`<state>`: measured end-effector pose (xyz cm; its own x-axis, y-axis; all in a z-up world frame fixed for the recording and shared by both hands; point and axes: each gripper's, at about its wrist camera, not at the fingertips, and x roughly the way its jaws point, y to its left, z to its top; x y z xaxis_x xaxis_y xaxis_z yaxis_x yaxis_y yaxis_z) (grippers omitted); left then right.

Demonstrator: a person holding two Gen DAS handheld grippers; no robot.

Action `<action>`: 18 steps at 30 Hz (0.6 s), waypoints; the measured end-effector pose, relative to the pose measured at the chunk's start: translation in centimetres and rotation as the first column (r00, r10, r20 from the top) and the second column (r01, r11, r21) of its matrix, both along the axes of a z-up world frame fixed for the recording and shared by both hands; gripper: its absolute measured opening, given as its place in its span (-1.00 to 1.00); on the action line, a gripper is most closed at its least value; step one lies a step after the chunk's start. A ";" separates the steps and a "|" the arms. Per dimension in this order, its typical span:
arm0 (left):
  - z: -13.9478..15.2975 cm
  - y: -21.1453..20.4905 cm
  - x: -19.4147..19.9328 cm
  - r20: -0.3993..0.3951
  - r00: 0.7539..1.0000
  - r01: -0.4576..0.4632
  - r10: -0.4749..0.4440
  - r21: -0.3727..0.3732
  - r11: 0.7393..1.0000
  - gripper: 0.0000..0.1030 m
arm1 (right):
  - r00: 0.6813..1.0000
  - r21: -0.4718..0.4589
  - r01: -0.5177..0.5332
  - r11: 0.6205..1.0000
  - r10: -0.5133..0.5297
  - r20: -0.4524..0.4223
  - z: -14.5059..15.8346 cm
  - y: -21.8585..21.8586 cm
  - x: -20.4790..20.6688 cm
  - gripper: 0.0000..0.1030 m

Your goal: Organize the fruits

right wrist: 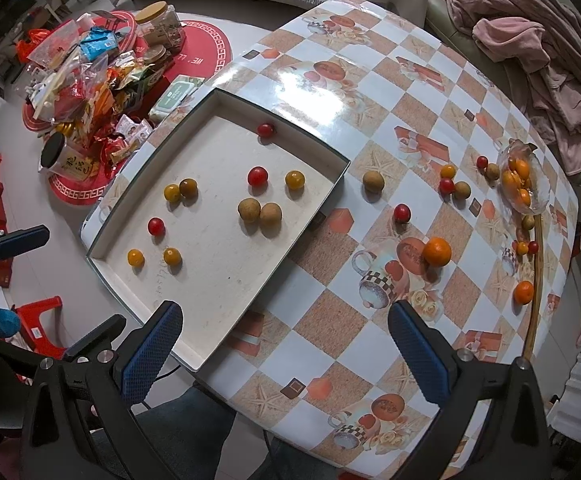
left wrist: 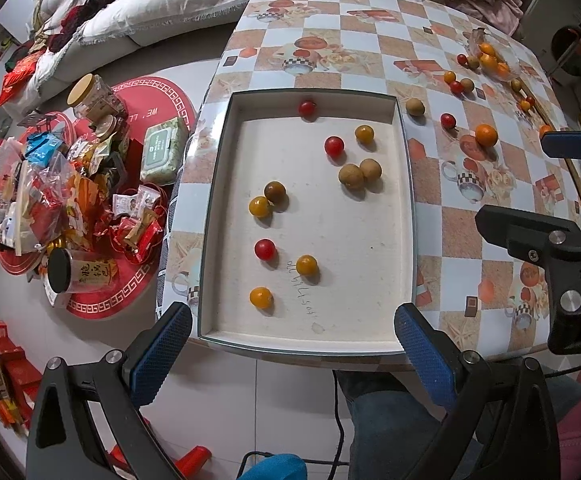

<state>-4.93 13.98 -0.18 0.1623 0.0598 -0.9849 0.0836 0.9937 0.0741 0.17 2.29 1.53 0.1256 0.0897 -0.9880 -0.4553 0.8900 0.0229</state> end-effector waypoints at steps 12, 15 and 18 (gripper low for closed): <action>0.2 -0.1 -0.1 -0.004 1.000 0.015 -0.015 -0.007 1.000 0.97 | 1.000 0.000 0.000 1.000 0.000 -0.001 0.0 -0.1 0.0 0.99; 0.2 -0.1 -0.1 -0.001 1.000 0.019 -0.019 -0.006 1.000 0.97 | 1.000 0.000 0.000 1.000 0.000 -0.002 0.0 -0.1 -0.1 0.99; 0.2 -0.1 -0.2 -0.002 1.000 0.019 -0.019 -0.007 1.000 0.97 | 1.000 0.000 0.001 1.000 -0.001 -0.002 0.0 -0.1 -0.1 0.99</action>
